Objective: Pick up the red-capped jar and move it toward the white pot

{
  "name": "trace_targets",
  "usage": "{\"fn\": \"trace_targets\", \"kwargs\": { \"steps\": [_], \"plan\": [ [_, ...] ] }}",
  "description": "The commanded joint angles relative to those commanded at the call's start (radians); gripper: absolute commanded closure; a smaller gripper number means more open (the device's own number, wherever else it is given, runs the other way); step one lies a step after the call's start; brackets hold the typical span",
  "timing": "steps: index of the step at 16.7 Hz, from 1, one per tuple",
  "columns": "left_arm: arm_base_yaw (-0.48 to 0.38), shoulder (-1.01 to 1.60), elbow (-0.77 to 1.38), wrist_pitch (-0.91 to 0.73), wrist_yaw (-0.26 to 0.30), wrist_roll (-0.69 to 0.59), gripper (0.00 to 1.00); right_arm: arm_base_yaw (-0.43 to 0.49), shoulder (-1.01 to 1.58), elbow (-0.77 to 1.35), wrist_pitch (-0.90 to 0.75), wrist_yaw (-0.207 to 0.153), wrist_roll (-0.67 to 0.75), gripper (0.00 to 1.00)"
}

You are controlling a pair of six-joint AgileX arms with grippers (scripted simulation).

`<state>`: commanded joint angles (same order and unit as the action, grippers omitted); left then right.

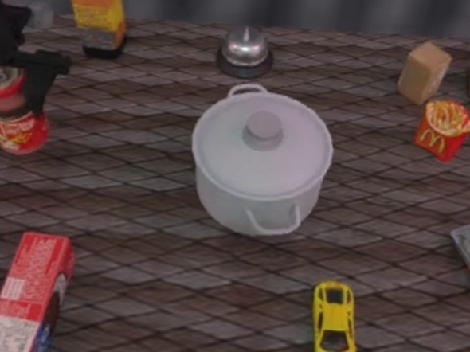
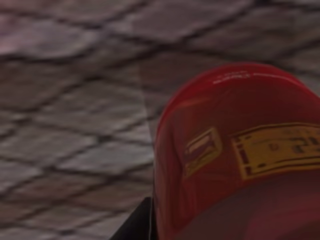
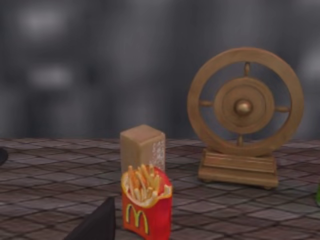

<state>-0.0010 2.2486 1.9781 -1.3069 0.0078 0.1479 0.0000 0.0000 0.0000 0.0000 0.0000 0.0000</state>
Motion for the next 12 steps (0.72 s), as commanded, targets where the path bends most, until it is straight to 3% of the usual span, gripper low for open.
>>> {"fn": "trace_targets", "kwargs": {
  "steps": [5, 12],
  "plan": [
    [0.012, -0.234, -0.192, -0.042, -0.002, 0.001, 1.0, 0.0, 0.0, 0.0, 0.0, 0.0, 0.0, 0.0],
    [-0.002, -0.245, -0.205, -0.046, -0.003, -0.013, 1.0, 0.0, 0.0, 0.0, 0.0, 0.0, 0.0, 0.0]
  ]
}}
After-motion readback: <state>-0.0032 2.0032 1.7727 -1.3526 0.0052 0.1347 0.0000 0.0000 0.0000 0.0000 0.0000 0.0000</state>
